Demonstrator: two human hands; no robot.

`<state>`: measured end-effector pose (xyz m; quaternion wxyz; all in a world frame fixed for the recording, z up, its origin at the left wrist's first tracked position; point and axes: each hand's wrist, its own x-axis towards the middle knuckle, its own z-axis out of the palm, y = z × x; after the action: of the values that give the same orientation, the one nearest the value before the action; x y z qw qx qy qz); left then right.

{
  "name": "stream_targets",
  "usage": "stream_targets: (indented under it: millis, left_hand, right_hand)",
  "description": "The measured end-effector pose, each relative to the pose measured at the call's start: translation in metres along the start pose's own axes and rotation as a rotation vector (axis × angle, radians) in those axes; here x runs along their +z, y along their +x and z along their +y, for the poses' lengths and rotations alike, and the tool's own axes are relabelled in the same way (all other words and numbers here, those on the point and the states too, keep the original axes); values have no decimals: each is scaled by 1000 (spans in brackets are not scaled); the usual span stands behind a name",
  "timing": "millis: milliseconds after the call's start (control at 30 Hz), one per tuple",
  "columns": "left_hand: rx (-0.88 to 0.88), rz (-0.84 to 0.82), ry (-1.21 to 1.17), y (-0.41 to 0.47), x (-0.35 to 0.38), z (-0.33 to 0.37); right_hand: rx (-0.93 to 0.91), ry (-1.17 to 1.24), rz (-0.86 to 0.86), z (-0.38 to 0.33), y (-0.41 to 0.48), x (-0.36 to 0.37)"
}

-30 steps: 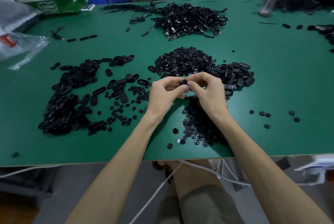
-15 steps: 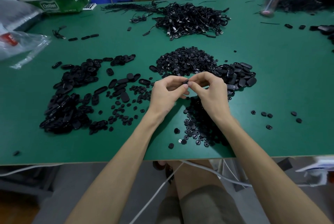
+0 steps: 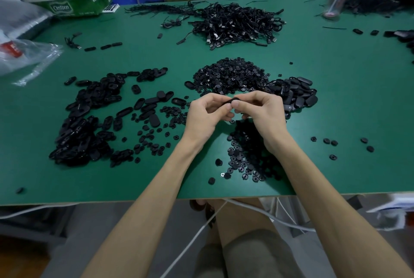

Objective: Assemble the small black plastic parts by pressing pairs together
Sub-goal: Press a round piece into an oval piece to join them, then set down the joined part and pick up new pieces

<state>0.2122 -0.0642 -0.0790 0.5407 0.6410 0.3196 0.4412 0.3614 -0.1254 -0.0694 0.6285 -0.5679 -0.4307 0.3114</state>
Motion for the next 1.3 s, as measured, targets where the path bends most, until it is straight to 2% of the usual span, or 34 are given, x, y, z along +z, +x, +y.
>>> stream_targets:
  millis: [467, 867, 967, 1067, 1133, 1233, 1300]
  left_hand:
    - [-26, 92, 52, 1, 1, 0]
    - [-57, 62, -57, -3, -2, 6]
    - [-46, 46, -4, -3, 0, 8]
    - [-10, 77, 159, -4, 3, 17]
    - [23, 122, 380, -2, -8, 26]
    - [-25, 182, 926, 5, -55, 37]
    - [-200, 195, 1278, 9, -95, 43]
  right_hand:
    - [-106, -138, -43, -5, -5, 7]
    - [-156, -196, -20, -5, -5, 4]
    - [-163, -233, -6, -5, -5, 6]
    - [-167, -251, 86, -6, -5, 4]
    - [-141, -237, 227, -5, -1, -1]
    - [-25, -83, 449, -2, 8, -11]
    - [56, 29, 513, -1, 11, -13]
